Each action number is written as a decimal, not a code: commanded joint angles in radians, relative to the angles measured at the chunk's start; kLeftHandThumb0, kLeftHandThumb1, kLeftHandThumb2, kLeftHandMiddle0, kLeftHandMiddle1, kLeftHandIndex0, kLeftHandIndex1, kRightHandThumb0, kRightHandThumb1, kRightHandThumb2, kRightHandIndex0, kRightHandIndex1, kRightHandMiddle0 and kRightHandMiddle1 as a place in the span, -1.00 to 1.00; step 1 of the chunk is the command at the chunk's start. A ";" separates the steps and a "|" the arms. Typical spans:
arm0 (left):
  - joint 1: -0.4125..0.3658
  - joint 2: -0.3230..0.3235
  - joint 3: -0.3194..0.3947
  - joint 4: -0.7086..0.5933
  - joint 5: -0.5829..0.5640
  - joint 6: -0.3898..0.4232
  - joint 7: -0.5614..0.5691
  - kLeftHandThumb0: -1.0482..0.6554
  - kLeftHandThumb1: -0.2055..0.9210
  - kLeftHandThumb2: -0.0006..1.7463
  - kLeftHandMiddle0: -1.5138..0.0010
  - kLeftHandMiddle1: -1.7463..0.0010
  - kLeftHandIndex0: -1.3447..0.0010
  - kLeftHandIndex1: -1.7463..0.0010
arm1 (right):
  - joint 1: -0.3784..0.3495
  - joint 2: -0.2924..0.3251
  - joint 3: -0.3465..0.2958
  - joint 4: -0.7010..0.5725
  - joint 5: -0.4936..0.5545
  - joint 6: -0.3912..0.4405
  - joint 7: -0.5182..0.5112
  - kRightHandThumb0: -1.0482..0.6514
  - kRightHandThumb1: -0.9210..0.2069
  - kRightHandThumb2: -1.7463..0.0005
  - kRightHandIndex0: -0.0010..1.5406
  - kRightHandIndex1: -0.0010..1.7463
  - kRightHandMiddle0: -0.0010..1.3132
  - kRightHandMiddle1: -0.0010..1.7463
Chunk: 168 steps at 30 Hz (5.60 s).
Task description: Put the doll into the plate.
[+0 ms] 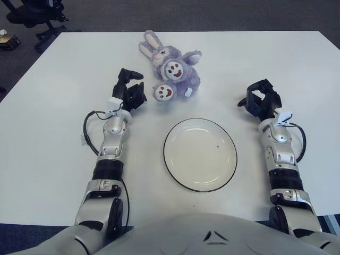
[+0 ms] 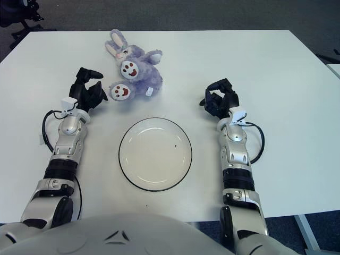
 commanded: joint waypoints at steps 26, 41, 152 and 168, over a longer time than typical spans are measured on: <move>0.032 -0.004 -0.001 0.051 0.003 -0.026 0.005 -0.19 0.82 -0.26 -0.28 -1.00 0.60 -1.00 | 0.003 0.001 0.000 0.024 0.002 0.021 0.011 -0.22 -0.57 0.04 0.11 1.00 -0.46 1.00; 0.017 0.006 -0.008 0.118 0.124 -0.187 0.133 -0.18 0.97 -0.52 -0.17 -1.00 0.49 -0.85 | -0.009 0.003 0.000 0.042 0.003 0.019 0.014 -0.22 -0.56 0.03 0.11 1.00 -0.46 1.00; -0.573 0.546 -0.435 0.425 0.976 -0.435 0.582 -0.38 0.92 -1.00 0.49 1.00 0.52 0.96 | -0.044 0.001 0.022 0.091 -0.016 0.052 -0.017 -0.23 -0.52 0.00 0.12 1.00 -0.43 1.00; -0.630 0.559 -0.554 0.387 1.035 -0.341 0.440 -0.42 0.90 -1.00 0.62 1.00 0.61 1.00 | -0.043 -0.001 0.024 0.089 -0.019 0.057 -0.020 -0.23 -0.51 -0.01 0.12 1.00 -0.43 1.00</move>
